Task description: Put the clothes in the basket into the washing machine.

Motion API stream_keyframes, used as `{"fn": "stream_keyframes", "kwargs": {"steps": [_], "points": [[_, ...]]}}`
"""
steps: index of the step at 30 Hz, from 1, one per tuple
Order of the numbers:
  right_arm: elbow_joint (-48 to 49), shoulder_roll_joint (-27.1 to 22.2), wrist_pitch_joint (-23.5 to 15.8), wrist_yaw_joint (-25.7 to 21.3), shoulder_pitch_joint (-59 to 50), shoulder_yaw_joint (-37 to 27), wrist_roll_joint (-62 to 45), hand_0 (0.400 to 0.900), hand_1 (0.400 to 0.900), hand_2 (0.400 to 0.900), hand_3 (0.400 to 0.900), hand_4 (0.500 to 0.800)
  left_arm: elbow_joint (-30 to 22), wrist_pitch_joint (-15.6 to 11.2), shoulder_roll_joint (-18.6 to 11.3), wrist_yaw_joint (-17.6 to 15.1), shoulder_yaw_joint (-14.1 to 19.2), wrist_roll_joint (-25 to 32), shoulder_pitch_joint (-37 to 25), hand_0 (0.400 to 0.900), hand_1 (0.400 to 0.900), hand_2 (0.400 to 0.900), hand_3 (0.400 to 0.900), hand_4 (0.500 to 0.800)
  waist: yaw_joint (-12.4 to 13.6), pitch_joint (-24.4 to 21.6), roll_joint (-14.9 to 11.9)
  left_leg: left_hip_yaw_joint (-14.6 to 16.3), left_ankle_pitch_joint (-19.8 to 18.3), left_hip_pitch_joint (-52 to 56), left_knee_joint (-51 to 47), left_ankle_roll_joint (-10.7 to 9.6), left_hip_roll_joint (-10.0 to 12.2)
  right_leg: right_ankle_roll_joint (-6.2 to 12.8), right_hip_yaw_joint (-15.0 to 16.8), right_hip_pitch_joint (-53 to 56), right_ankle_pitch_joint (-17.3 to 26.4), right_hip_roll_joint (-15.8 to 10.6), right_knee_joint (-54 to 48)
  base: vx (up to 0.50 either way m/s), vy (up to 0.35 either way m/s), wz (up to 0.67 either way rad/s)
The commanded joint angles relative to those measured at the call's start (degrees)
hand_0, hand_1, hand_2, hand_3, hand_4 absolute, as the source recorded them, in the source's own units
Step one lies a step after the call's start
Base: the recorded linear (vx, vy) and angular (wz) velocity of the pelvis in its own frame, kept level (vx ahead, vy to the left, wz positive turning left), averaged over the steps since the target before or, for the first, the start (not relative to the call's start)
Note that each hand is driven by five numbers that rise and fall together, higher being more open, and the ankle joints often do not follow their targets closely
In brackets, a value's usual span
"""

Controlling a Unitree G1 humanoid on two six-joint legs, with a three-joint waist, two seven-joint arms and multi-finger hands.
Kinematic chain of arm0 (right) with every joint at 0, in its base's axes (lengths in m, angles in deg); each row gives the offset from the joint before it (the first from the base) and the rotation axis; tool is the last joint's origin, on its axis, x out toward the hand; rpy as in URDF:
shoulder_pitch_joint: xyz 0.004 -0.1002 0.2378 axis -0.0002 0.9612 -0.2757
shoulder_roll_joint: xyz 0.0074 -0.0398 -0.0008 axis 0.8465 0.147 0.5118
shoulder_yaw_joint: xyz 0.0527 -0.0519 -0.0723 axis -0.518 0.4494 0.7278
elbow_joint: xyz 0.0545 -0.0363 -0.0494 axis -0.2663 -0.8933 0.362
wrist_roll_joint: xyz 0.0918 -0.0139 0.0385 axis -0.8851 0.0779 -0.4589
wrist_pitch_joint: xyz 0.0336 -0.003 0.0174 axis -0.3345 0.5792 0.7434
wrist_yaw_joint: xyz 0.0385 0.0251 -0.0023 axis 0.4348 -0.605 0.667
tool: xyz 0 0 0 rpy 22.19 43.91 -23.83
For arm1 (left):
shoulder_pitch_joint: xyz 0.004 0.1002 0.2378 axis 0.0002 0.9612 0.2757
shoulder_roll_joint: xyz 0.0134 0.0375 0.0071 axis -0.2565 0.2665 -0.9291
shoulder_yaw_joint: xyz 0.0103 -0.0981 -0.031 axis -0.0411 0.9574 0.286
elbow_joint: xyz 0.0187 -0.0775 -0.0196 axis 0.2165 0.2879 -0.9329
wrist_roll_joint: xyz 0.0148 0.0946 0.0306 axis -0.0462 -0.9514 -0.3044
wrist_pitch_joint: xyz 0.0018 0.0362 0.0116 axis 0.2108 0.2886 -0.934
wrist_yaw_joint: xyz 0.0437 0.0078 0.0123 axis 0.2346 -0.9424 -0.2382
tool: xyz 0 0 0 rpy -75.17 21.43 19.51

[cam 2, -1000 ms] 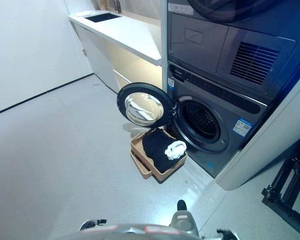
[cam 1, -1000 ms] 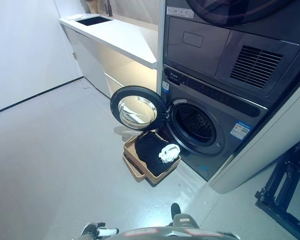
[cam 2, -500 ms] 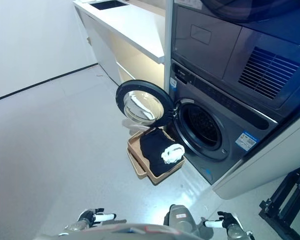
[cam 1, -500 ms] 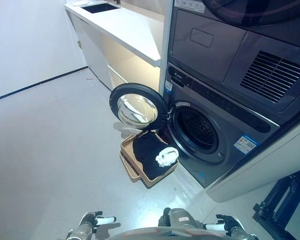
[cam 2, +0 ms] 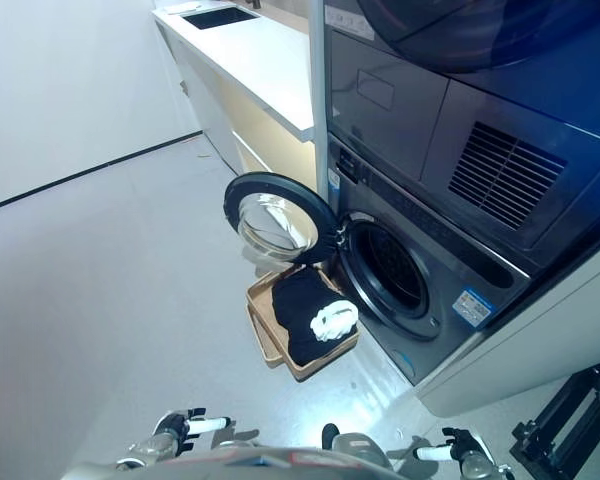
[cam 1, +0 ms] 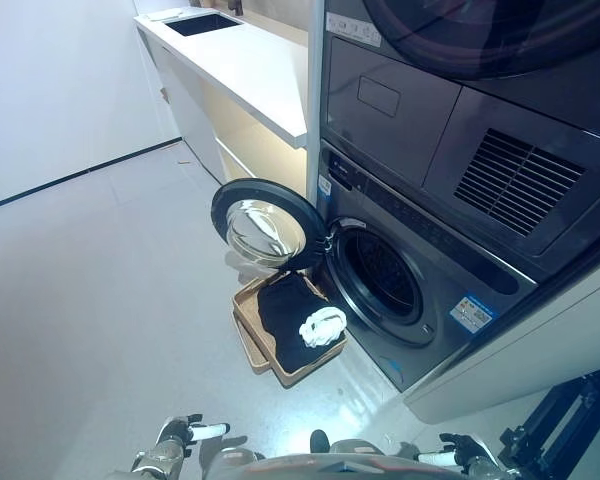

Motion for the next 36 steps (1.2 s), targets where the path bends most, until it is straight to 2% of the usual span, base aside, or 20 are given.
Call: {"fn": "stream_keyframes", "kwargs": {"steps": [1,3,5,7,8,10,12,15,18,20,22,23,25,28,31,32,36], "points": [[0.42,-1.78,-1.71,-1.40,0.23,0.96,-0.78,0.900,0.900,0.900,0.900,0.800,-2.05,-1.36,-4.29,-1.61,1.02,1.77,-1.26,0.900,0.900,0.900,0.900,0.800,0.52,0.65,1.37,0.71,11.68,-4.46,-7.20,1.43,2.39,7.41,3.04,2.54,-0.36,0.62,3.53,0.22,0.070,-0.31],[0.07,-1.72,-1.76,-1.51,0.72,0.59,-0.87,0.900,0.900,0.900,0.900,0.800,-1.98,-1.48,-4.17,-1.69,1.30,1.92,-0.75,0.900,0.900,0.900,0.900,0.800,0.70,0.61,2.42,2.50,12.97,-5.43,-11.52,1.19,3.90,7.50,3.96,4.53,-1.91,0.90,3.34,0.24,0.092,-0.31],[-0.36,-1.74,-1.81,-1.55,1.20,0.05,-0.95,0.900,0.900,0.900,0.900,0.800,-1.71,-1.48,-3.94,-1.62,1.72,2.04,-0.16,0.900,0.900,0.900,0.900,0.800,1.00,0.42,2.96,3.81,13.93,-5.28,-13.27,0.87,4.35,7.76,4.75,6.67,-3.04,0.62,2.87,0.24,0.118,-0.32],[-0.59,-1.64,-1.70,-1.29,1.80,-0.54,-0.75,0.900,0.900,0.900,0.900,0.800,-1.33,-1.37,-3.62,-1.55,2.22,2.04,0.86,0.900,0.900,0.900,0.900,0.800,1.09,-0.62,3.69,5.20,15.03,-4.90,-12.82,0.69,5.19,8.28,5.71,9.31,-4.63,-0.44,2.09,0.29,0.177,-0.34],[-0.58,-1.64,-1.69,-1.29,1.81,-0.54,-0.75,0.900,0.900,0.900,0.900,0.800,-1.34,-1.37,-3.62,-1.55,2.21,2.04,0.87,0.900,0.900,0.900,0.900,0.800,1.13,-0.58,3.64,5.26,15.01,-4.80,-12.83,0.70,5.16,8.28,5.75,9.38,-4.65,-0.49,2.08,0.24,0.177,-0.21],[-0.62,-1.58,-1.58,-1.10,2.00,-0.78,-0.43,0.900,0.900,0.900,0.900,0.800,-1.32,-1.33,-3.63,-1.37,2.25,1.85,1.13,0.900,0.900,0.900,0.900,0.800,1.20,-1.54,3.64,6.86,15.10,-5.37,-9.94,0.93,4.78,9.11,6.02,11.38,-5.31,-2.39,1.21,0.22,0.200,-0.22],[-0.70,-1.27,-1.22,-0.88,1.85,-0.32,0.42,0.900,0.900,0.900,0.900,0.800,-1.26,-1.34,-3.74,-1.16,2.68,1.95,1.57,0.900,0.900,0.900,0.900,0.800,1.73,-2.66,3.39,6.76,14.46,-5.99,-8.29,1.52,4.04,10.06,6.54,12.47,-6.09,-4.57,0.72,0.25,0.243,-0.35],[-0.15,-0.69,-1.03,-0.60,1.32,-0.43,0.75,0.900,0.900,0.900,0.900,0.800,-1.38,-1.61,-4.05,-1.03,2.40,1.67,1.39,0.900,0.900,0.900,0.900,0.800,2.79,-3.88,1.93,9.49,11.66,-7.09,-3.83,2.54,1.32,12.77,6.61,12.45,-2.74,-8.79,1.53,0.23,0.223,-0.15],[0.67,-0.42,-0.90,-0.37,0.52,0.61,1.99,0.900,0.900,0.900,0.900,0.800,-2.17,-1.83,-4.63,-0.70,2.09,1.32,1.34,0.900,0.900,0.900,0.900,0.800,3.90,-4.89,1.04,10.15,9.15,-7.40,-2.20,4.03,-1.27,14.56,6.22,10.74,1.68,-11.62,3.77,0.19,0.211,-0.06],[1.88,-0.22,-1.15,-0.07,-0.03,0.87,1.77,0.900,0.900,0.900,0.900,0.800,-2.19,-1.90,-5.24,-0.53,1.69,0.58,0.79,0.900,0.900,0.900,0.900,0.800,3.86,-4.86,0.69,10.12,7.70,-6.81,-1.78,5.13,-3.12,14.63,6.32,8.41,7.31,-12.67,8.43,0.15,0.215,0.16],[3.08,-0.35,-1.19,-0.43,-0.91,1.36,1.67,0.900,0.900,0.900,0.900,0.800,-3.35,-1.83,-6.07,-0.45,1.08,0.23,0.00,0.900,0.900,0.900,0.900,0.800,3.46,-3.70,1.11,9.48,7.00,-6.59,-0.96,5.89,-4.15,13.76,7.13,6.04,12.38,-11.76,14.07,0.11,0.202,0.29],[4.17,-0.32,-1.27,-0.64,-1.37,1.76,1.68,0.900,0.900,0.900,0.900,0.800,-3.80,-1.81,-6.53,-0.48,0.68,-0.05,-0.34,0.900,0.900,0.900,0.900,0.800,3.25,-2.80,1.47,9.33,6.55,-6.38,-0.75,6.18,-4.38,13.30,6.31,4.72,13.14,-11.49,16.37,0.07,0.202,0.20],[6.01,-0.36,-1.32,-1.15,-2.12,3.14,2.82,0.900,0.900,0.900,0.900,0.800,-3.82,-1.93,-7.44,-0.66,0.35,-0.38,-0.92,0.900,0.900,0.900,0.900,0.800,2.95,-1.35,1.74,9.13,5.69,-5.40,-0.85,6.50,-4.63,12.77,2.46,1.57,12.39,-12.78,17.28,0.08,0.171,0.09],[8.87,-1.33,-1.55,-2.60,-5.16,6.76,6.37,0.900,0.900,0.900,0.900,0.800,-5.09,-2.78,-8.66,-2.04,0.14,0.58,-3.13,0.900,0.900,0.900,0.900,0.800,2.78,2.17,1.35,8.20,4.40,-6.11,0.32,5.77,-4.68,12.79,-2.74,-2.14,7.94,-14.79,9.93,-0.06,0.023,0.16],[11.54,-2.58,-1.90,-4.64,-11.71,10.09,8.18,0.900,0.900,0.900,0.900,0.800,-6.40,-4.03,-9.82,-4.36,-0.05,3.14,-7.30,0.900,0.900,0.900,0.900,0.800,2.85,7.82,-0.11,8.44,3.33,-11.33,4.44,4.86,-4.39,13.61,-7.48,-7.86,9.04,-17.52,2.80,-0.24,-0.081,0.11],[12.27,-2.98,-1.91,-5.26,-12.71,10.74,8.58,0.900,0.900,0.900,0.900,0.800,-7.18,-4.22,-9.80,-5.06,0.04,4.00,-8.10,0.900,0.900,0.900,0.900,0.800,2.91,8.88,-0.68,8.42,3.36,-13.80,6.19,4.60,-4.74,14.07,-8.41,-7.20,9.43,-18.36,1.02,-0.28,-0.070,-0.01],[14.38,-4.45,-1.19,-7.14,-19.57,14.86,10.74,0.900,0.900,0.900,0.900,0.800,-9.49,-5.30,-8.82,-7.42,-0.86,8.13,-11.22,0.900,0.900,0.900,0.900,0.800,3.92,12.23,-0.77,8.47,5.48,-18.40,4.56,3.77,-4.09,14.43,-8.51,-11.76,9.89,-17.75,0.88,-0.15,-0.032,-0.03]]}}
